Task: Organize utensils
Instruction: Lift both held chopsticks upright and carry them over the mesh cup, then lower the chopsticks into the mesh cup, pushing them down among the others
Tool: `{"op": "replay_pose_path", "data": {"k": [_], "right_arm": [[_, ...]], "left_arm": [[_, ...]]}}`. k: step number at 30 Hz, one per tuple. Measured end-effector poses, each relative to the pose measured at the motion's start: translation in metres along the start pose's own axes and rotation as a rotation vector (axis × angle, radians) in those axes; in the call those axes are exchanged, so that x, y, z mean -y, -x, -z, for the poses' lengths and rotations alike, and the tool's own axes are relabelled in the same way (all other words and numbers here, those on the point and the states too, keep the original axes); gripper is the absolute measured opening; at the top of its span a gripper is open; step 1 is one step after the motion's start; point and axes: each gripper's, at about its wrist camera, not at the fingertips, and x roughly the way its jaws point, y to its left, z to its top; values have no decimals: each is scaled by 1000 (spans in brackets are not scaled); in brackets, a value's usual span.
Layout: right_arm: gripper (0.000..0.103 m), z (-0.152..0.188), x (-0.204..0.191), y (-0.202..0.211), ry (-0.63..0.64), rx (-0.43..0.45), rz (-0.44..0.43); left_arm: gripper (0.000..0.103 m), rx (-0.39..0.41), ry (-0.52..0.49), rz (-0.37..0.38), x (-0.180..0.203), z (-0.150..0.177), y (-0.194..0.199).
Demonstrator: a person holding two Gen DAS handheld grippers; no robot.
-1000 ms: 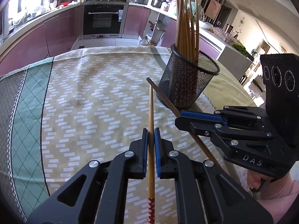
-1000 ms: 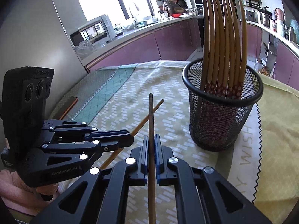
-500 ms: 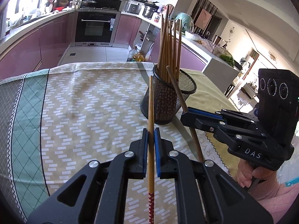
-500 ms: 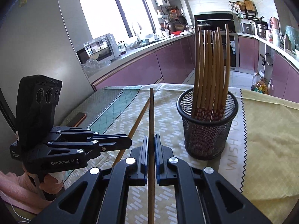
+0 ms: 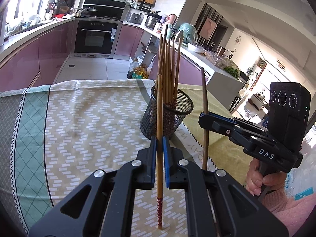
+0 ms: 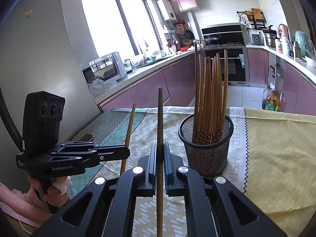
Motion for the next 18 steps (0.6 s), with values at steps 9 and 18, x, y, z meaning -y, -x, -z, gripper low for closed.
{"op": "replay_pose_path", "data": {"k": [9,18], "right_arm": [[5,-9,0,17,1,53,6],[5,-18,-1,27,9,93,15]], "left_arm": [[7,22,-6,13,5,-5,4],[7,43,-15,26,11,-11,7]]}}
